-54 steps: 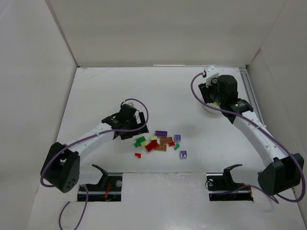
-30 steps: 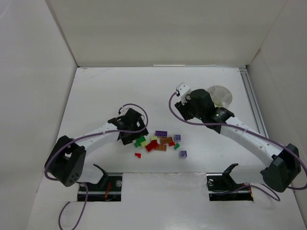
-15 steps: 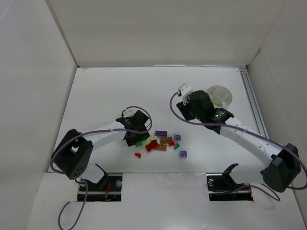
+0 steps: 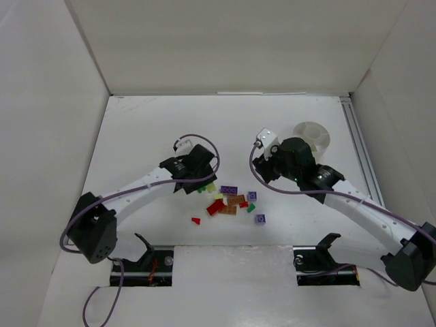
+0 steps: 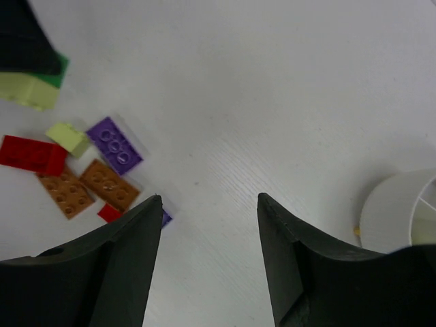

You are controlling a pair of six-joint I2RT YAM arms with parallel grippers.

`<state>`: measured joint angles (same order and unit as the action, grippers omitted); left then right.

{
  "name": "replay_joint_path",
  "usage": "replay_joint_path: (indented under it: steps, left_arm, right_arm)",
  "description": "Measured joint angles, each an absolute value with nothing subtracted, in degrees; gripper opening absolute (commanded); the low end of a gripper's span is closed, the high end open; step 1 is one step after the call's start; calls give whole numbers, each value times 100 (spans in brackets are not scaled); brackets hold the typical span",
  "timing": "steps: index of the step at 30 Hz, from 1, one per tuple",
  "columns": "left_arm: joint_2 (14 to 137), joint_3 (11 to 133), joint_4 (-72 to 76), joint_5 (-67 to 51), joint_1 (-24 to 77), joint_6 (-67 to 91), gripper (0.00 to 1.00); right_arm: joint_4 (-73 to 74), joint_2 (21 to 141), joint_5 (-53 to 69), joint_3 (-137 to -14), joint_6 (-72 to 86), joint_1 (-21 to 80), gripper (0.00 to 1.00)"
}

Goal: Sort the legos into containers by color

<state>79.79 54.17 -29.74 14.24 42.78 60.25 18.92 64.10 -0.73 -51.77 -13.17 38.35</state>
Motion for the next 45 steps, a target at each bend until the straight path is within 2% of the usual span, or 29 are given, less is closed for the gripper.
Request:
replay_joint_path:
  steps: [7,13,15,20,27,34,35,37,38,45]
  left_arm:
    - [6469,5623,-2213,1522,4276,5752,47]
    - [5662,5297,-1125,1446,4276,5621,47]
    - [5557,5175,-908,1415,4276,5616,47]
    - [5459,4963,-517,1396,4300,5618,43]
    - [5413,4871,-207,1444,4357,5621,43]
    - [5415,4864,-71,1662,4545,5621,43]
    - [5415,4864,-60,1693,4589,5621,43]
    - [5415,4864,-40,1754,4639,5616,43]
    - [5417,4864,-38,1785,4646,5607,43]
    - [5404,4862,10,1959,4683,5714,43]
  right_arm:
    - [1160,6025,1402,-5050,-1194,3835,71]
    - [139,6396,2582,-5089,-692,3876,71]
    - [-93,6689,2788,-5186,-460,3913,74]
    - [-373,7164,2967,-5476,1,4097,74]
    - [-659,7328,2845,-5745,613,4298,74]
    - [-764,7437,2460,-5837,1129,4318,64]
    - [-784,7474,2427,-5857,1190,4318,53]
    - [-803,7537,2373,-5883,1297,4322,44]
    - [-803,7553,2353,-5887,1376,4322,35]
    - [-799,7566,2255,-5889,1505,4322,15]
